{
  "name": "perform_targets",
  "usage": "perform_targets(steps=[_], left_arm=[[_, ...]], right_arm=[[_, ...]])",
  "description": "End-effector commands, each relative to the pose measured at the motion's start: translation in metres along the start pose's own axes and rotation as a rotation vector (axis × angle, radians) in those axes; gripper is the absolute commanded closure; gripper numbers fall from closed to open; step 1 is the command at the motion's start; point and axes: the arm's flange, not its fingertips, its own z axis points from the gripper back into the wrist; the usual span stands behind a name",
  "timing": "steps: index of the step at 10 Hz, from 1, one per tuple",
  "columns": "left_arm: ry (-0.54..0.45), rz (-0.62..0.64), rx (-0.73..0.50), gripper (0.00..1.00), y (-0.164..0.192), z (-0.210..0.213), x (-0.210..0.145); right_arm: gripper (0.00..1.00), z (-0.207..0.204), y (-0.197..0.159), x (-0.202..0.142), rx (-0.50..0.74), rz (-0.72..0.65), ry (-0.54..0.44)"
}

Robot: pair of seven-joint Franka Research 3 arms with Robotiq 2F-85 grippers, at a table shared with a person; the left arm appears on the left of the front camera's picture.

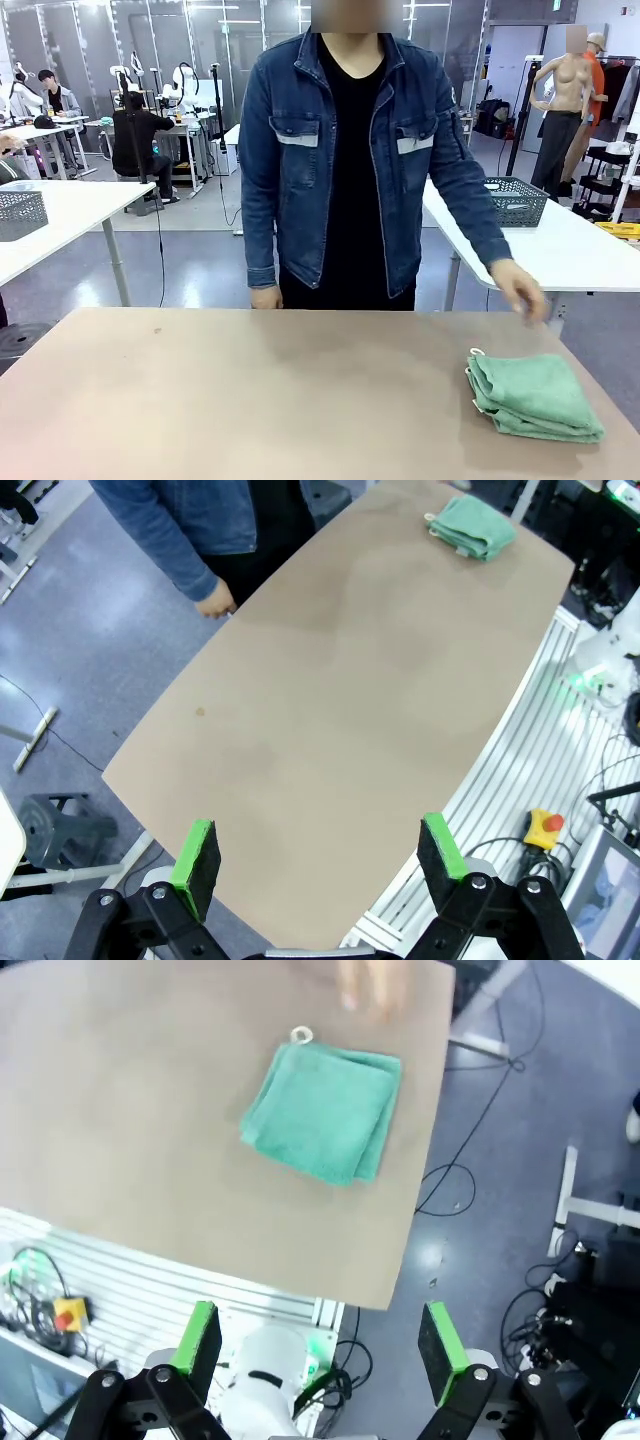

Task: Fold the towels and place them in the basket.
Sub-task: Stack the folded Towel with hook on the right side of the table.

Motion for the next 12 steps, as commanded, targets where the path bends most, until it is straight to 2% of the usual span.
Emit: perform_targets(steps=[1,2,3,4,5,12], left_arm=[[0.003,-0.018,-0.001,0.00,-0.001,0.001,0.000],[0.003,-0.018,-0.001,0.00,-0.001,0.001,0.000],[0.003,-0.018,-0.001,0.00,-0.001,0.001,0.000],[0.003,-0.018,-0.001,0.00,-0.001,0.001,0.000],[0.003,-0.018,-0.001,0.00,-0.001,0.001,0.000],[0.003,-0.018,-0.001,0.00,-0.001,0.001,0.000]], right_arm=[[0.01,0.017,0.012,-0.040,0.056,0.091,-0.020],[0.01,0.024,0.016,-0.058,0.031,0.057,-0.054],[0.01,0.033,0.021,-0.087,0.100,0.151,-0.062],[0.01,0.035,0.020,-0.096,0.136,0.112,-0.072],[0.01,0.039,0.021,-0.066,0.039,0.086,-0.045],[0.01,0.039,0.021,-0.066,0.039,0.086,-0.045]])
